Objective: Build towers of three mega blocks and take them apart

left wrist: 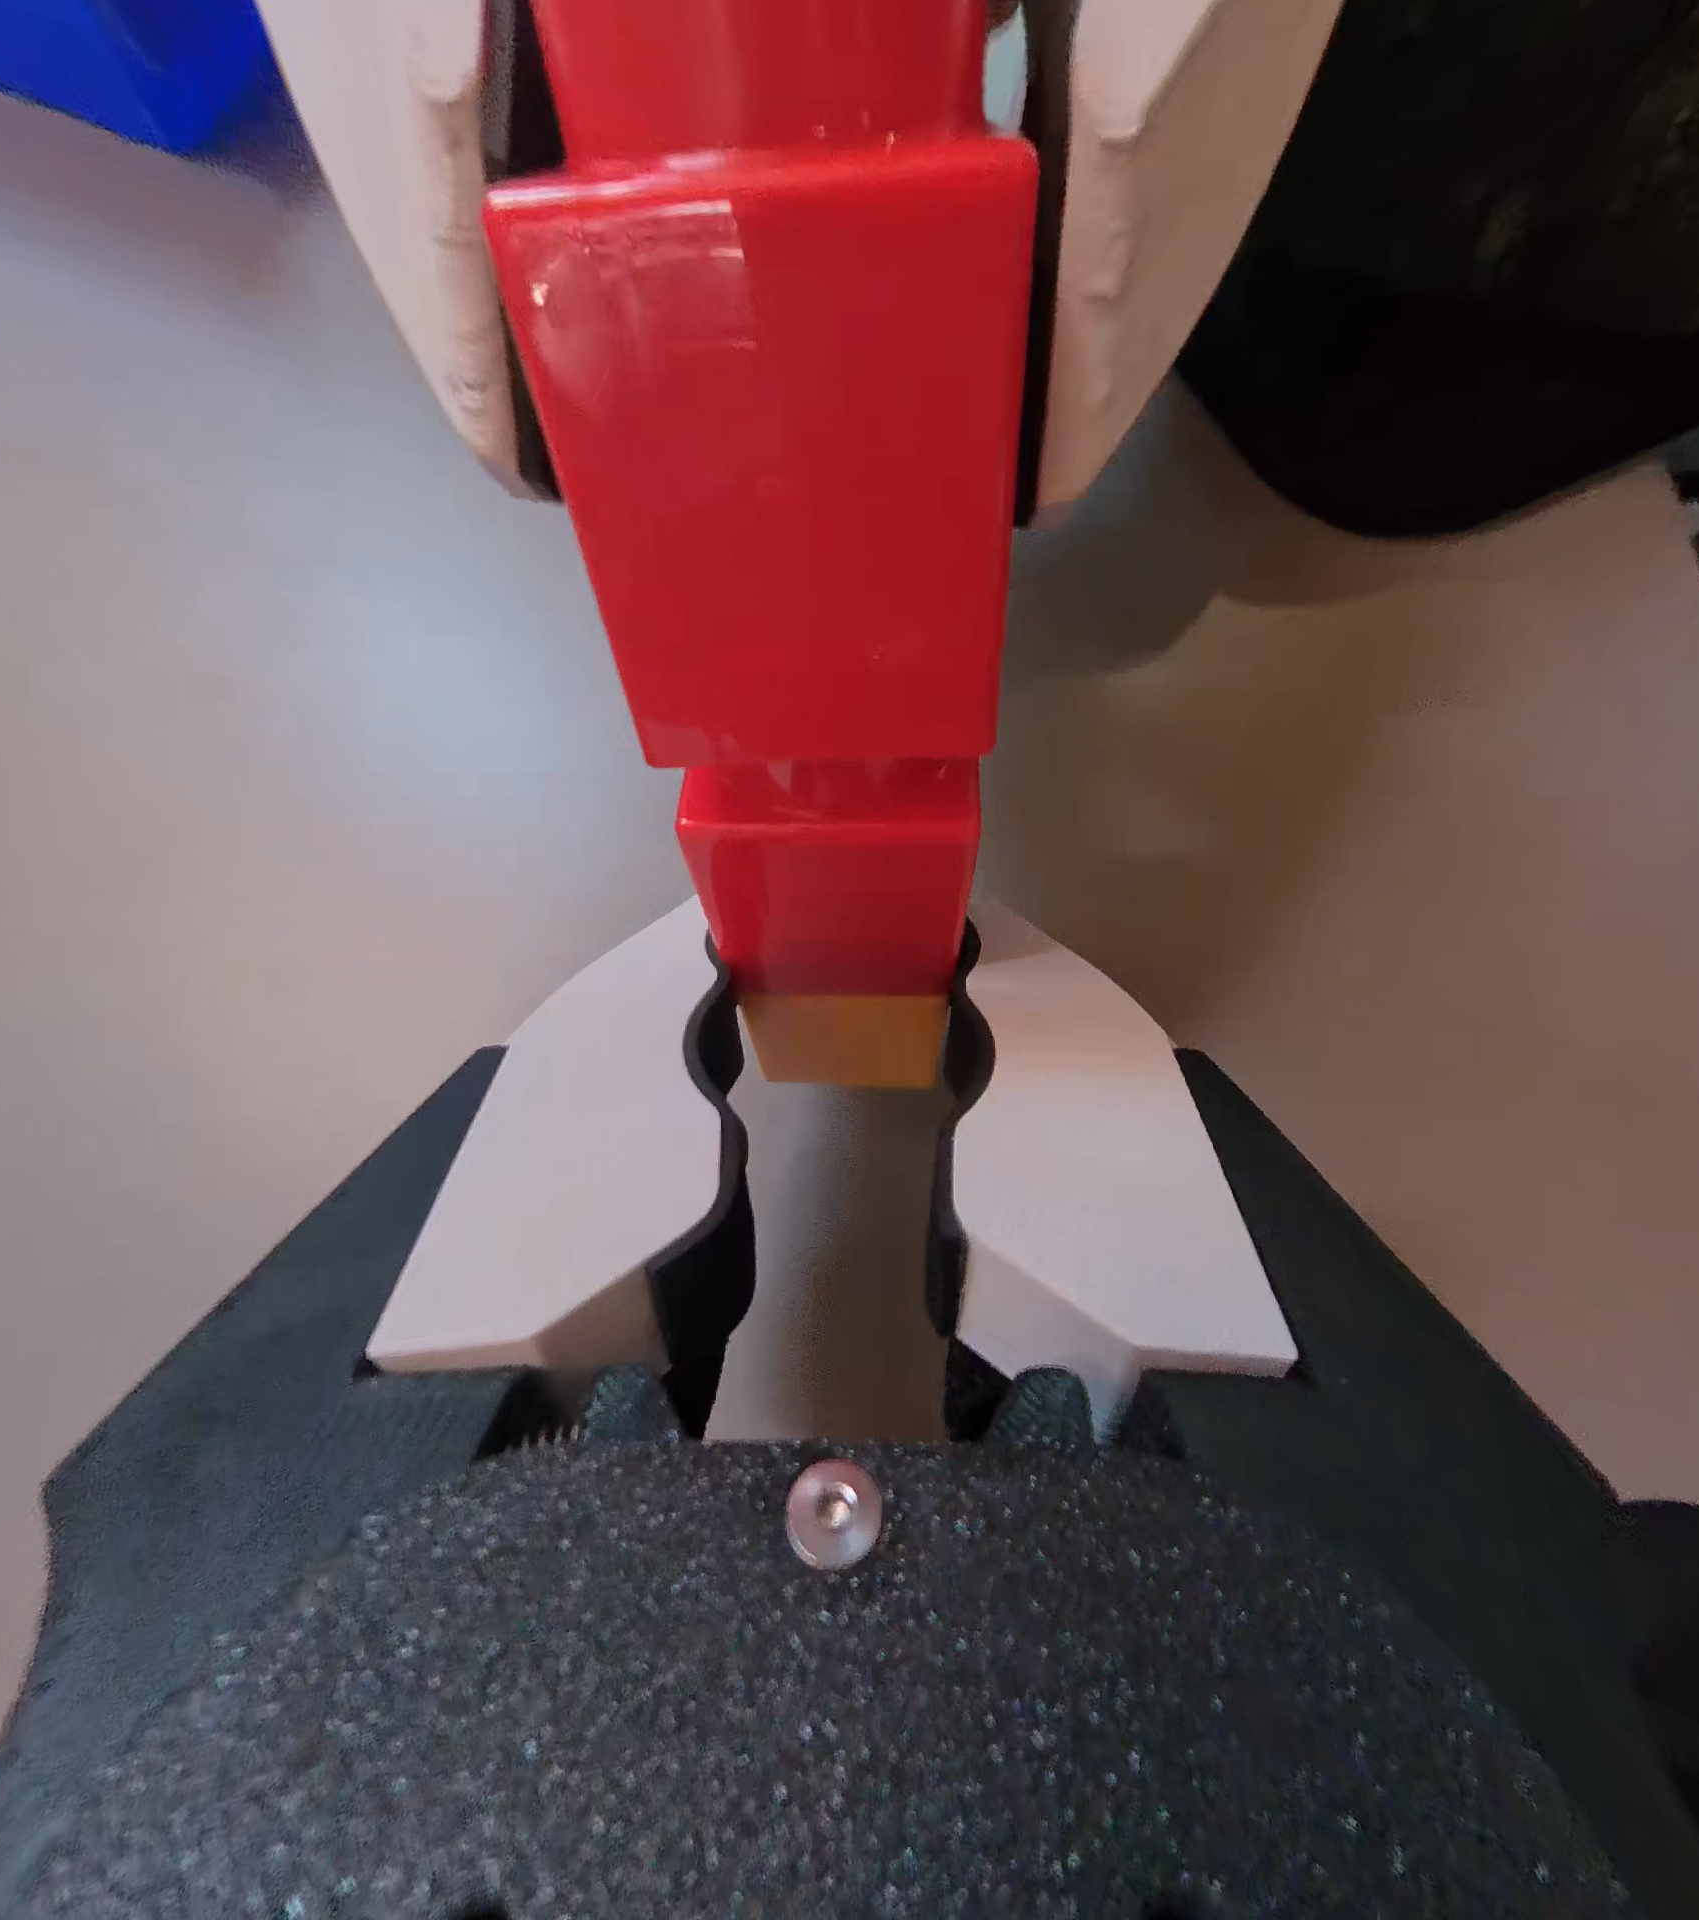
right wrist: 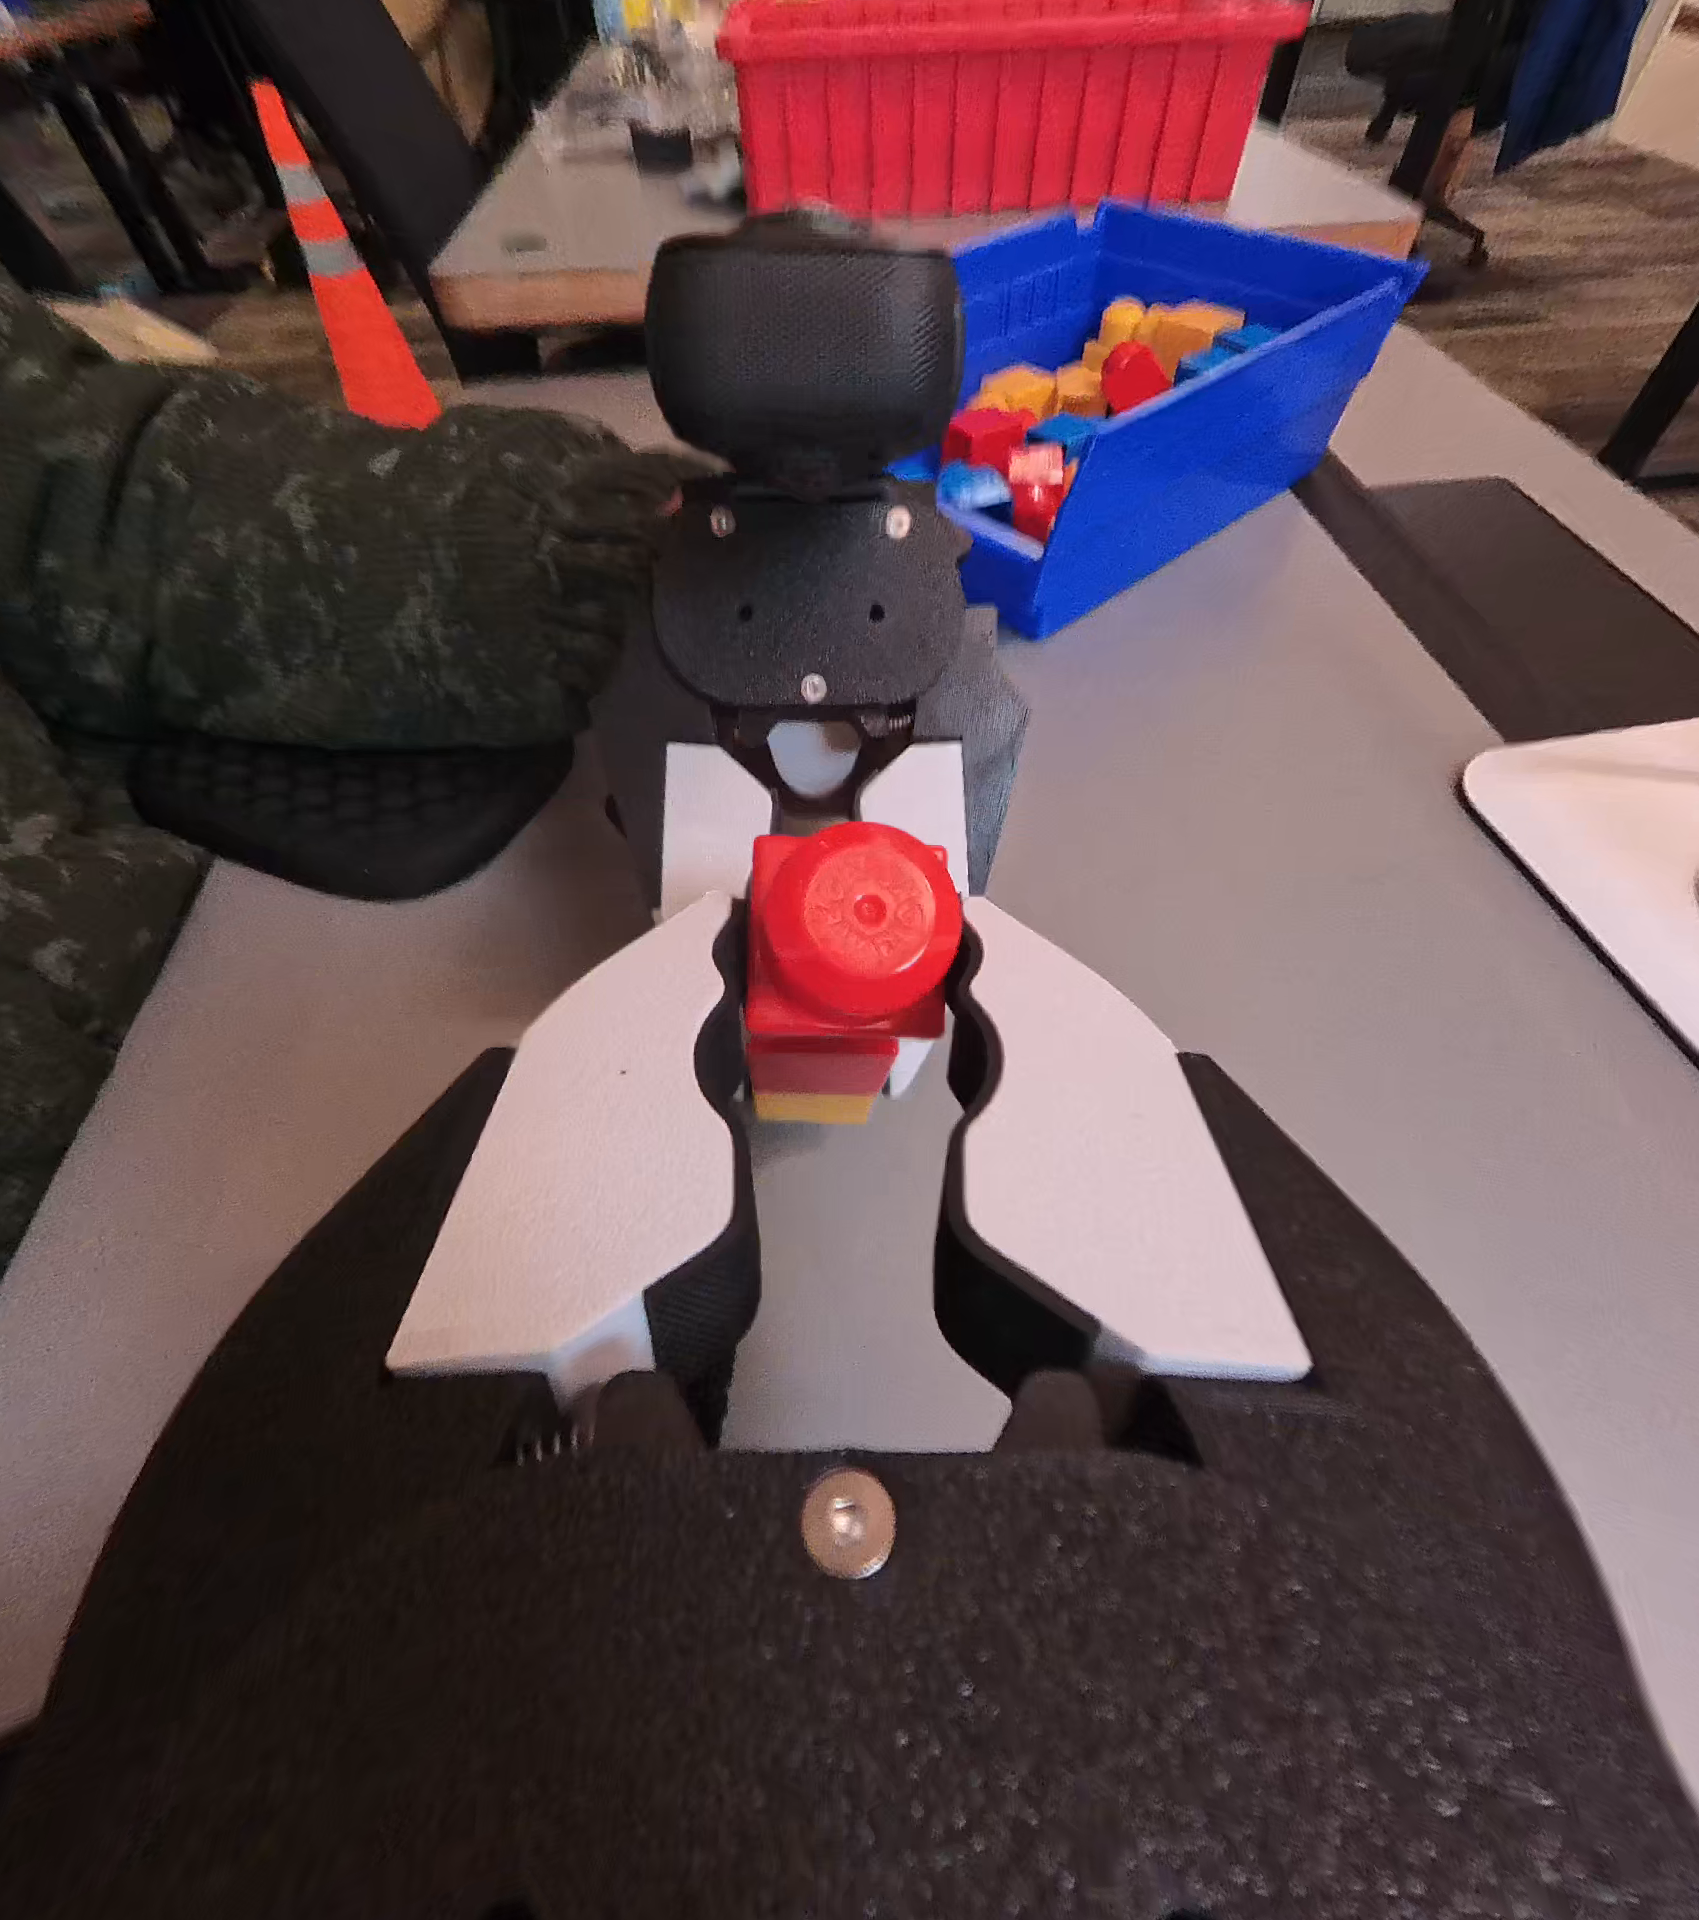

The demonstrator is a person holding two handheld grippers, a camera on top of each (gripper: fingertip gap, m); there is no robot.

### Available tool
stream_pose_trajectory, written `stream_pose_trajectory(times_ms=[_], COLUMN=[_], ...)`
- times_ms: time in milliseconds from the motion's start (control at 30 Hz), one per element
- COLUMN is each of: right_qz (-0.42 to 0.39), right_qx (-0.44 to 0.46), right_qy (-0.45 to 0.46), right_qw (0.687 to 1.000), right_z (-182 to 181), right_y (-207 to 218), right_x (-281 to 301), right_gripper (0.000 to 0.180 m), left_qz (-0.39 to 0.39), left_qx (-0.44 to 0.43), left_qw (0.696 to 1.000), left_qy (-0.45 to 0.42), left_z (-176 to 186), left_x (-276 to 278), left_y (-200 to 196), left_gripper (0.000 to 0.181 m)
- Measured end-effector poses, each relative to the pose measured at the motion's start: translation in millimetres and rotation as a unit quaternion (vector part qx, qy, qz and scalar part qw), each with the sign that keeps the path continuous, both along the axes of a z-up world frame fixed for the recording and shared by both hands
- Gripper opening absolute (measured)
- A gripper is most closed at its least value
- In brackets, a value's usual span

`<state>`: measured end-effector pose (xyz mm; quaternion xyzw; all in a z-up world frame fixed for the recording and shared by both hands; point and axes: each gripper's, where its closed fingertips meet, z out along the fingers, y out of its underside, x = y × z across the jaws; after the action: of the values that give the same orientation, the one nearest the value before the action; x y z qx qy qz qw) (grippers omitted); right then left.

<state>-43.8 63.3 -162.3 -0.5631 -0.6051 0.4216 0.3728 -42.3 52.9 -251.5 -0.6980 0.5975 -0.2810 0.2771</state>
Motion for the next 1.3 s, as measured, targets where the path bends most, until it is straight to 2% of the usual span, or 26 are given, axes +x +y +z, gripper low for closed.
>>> stream_pose_trajectory(times_ms=[267,633,733,833,900,1033,1167,1200,1267,1300], right_qz=[0.001,-0.01,-0.006,-0.02,-0.033,-0.056,-0.061,-0.057,-0.041,-0.04], right_qx=[0.024,0.05,0.052,0.034,0.023,0.038,0.041,0.038,0.028,0.03], right_qy=[-0.11,-0.123,-0.103,-0.034,-0.009,0.016,0.013,0.011,0.009,0.003], right_qw=[0.994,0.991,0.993,0.999,0.999,0.998,0.997,0.998,0.999,0.999], right_z=[-33.2,-33.8,-29.5,-8.5,2.8,16.7,14.8,13.1,10.9,9.6], right_y=[-4.8,-6.5,-8.5,-4.5,0.2,7.7,9.8,8.9,4.5,4.6], right_x=[0.0,-3.0,-5.4,-10.3,-8.9,-3.2,-4.4,-5.5,-6.4,-5.8], right_gripper=[0.037,0.037,0.037,0.037,0.046,0.049,0.049,0.046,0.03,0.03], left_qz=[-0.012,-0.002,-0.002,0.005,0.024,0.046,0.039,0.036,0.035,0.034], left_qx=[0.003,0.012,0.011,0.0,0.007,0.023,0.04,0.042,0.045,0.044], left_qw=[0.997,0.997,0.998,1.0,0.999,0.999,0.998,0.998,0.998,0.998], left_qy=[0.071,0.082,0.061,0.0,-0.028,-0.017,0.012,0.016,0.024,0.022], left_z=[-20.7,-21.6,-19.5,0.6,12.1,6.7,-0.9,-1.9,-4.8,-5.7], left_x=[-8.1,-9.7,-5.9,-1.2,-3.4,-13.5,-10.6,-8.8,-8.1,-8.1], left_y=[-2.9,-2.3,-3.2,-0.9,6.4,14.5,12.7,11.5,11.6,11.5], left_gripper=[0.036,0.036,0.036,0.036,0.036,0.036,0.036,0.036,0.036,0.036])
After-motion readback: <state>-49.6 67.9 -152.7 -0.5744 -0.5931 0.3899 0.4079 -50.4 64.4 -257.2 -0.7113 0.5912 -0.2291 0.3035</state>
